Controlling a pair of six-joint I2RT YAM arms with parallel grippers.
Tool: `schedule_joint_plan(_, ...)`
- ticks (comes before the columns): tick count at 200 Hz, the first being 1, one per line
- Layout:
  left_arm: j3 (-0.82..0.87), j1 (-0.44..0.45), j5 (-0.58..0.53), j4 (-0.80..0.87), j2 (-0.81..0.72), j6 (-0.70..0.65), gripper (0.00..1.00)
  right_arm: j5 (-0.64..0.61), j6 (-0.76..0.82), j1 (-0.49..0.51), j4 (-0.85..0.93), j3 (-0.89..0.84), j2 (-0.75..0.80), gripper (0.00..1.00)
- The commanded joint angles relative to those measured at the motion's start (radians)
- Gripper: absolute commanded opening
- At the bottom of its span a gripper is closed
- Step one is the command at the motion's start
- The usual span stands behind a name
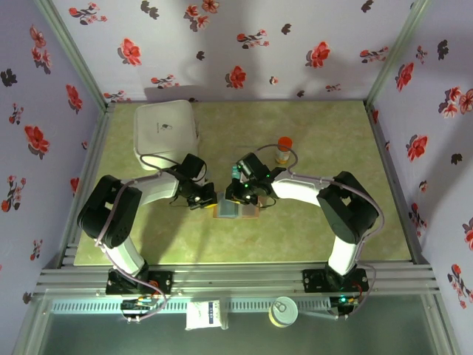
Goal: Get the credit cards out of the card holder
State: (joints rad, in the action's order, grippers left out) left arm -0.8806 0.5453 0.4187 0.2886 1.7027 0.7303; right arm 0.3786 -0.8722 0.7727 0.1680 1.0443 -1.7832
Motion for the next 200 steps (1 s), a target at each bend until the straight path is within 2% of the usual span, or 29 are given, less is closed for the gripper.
schedule_joint_plan(1, 0.003, 0.007, -0.012, 0.025, 0.020, 0.000, 0.05, -0.002, 0.011, 0.008, 0.048, -0.001, -0.022, 0.24)
schedule_joint_plan(141, -0.001, 0.006, -0.014, 0.032, 0.020, -0.002, 0.05, -0.086, 0.052, 0.008, 0.149, 0.004, 0.002, 0.24)
schedule_joint_plan(200, -0.016, 0.007, -0.016, 0.041, 0.008, 0.000, 0.05, -0.105, 0.055, 0.008, 0.159, 0.002, 0.003, 0.20)
